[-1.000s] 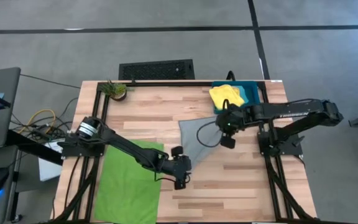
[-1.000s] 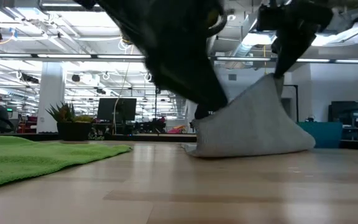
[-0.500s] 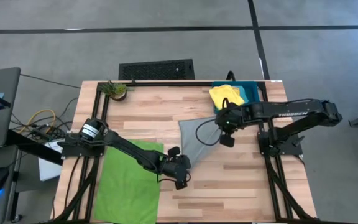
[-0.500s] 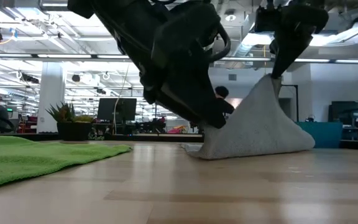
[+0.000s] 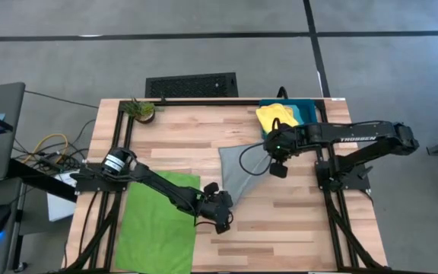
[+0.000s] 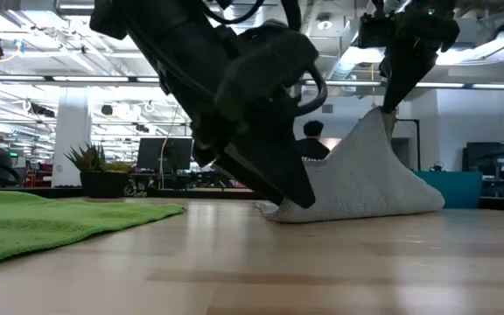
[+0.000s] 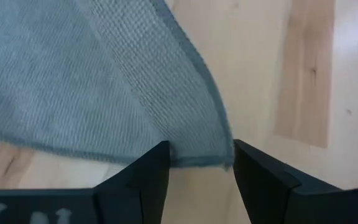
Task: Fold microfiber towels
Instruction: Fold the gray microfiber cloth
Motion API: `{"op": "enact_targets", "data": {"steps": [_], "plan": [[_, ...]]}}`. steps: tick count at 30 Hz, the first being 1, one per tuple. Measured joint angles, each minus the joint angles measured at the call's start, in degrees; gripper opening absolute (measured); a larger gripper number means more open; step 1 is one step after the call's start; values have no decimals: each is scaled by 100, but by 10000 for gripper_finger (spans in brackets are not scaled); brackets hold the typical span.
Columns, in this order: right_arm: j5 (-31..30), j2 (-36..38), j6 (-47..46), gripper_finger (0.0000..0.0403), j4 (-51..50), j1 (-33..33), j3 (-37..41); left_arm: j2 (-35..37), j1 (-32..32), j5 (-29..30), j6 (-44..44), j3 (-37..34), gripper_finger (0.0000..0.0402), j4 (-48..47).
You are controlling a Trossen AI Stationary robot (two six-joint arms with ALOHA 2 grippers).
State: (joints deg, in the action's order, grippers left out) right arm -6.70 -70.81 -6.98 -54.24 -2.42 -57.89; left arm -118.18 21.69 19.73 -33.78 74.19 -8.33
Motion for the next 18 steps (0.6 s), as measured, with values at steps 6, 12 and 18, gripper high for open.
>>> {"op": "enact_targets", "data": {"steps": [6, 12, 18], "plan": [[9, 0, 0, 1, -95, 0, 0, -10, -7, 243, -66, 0, 138, 79], [19, 0, -4, 1, -103, 2, 0, -10, -6, 104, -165, 0, 49, 141], [111, 0, -9, 1, -187, 29, 0, -10, -5, -245, -415, 0, 4, 104]]}}
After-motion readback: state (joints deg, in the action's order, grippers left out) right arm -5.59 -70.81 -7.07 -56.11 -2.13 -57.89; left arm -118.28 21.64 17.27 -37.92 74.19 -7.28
